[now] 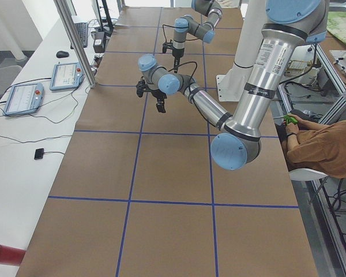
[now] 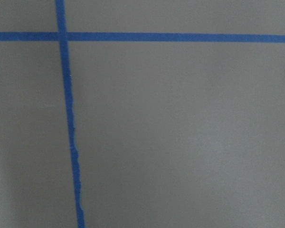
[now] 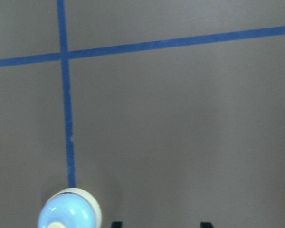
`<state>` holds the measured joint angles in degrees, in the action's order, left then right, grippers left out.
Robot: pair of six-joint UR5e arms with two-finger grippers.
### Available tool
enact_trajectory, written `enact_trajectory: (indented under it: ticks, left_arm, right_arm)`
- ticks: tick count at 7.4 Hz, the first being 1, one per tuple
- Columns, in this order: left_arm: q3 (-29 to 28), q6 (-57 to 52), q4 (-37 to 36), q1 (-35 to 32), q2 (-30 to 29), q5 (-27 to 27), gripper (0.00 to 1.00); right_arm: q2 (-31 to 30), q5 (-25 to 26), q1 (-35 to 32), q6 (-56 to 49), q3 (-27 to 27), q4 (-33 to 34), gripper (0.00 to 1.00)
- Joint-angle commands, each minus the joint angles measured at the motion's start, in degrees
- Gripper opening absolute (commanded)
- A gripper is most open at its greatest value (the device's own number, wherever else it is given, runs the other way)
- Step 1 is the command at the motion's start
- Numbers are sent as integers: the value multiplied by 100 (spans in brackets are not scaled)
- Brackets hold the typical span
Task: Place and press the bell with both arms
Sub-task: 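Press down on the bell's top button with the right gripper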
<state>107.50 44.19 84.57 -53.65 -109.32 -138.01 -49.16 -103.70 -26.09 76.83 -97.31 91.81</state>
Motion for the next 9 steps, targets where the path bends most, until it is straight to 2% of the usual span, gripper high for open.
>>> enact_trajectory:
  ticks: [1, 7, 9]
  left_arm:
    - [25, -16, -2, -57, 7, 2, 98]
    - [148, 11, -11, -57, 16, 29, 98]
    - [227, 37, -29, -57, 33, 46, 98]
  right_arm:
    - [441, -1, 105, 165, 534, 48, 0]
    - [601, -89, 122, 148, 932, -5, 0]
    - [609, -98, 122, 166, 1178, -399, 0]
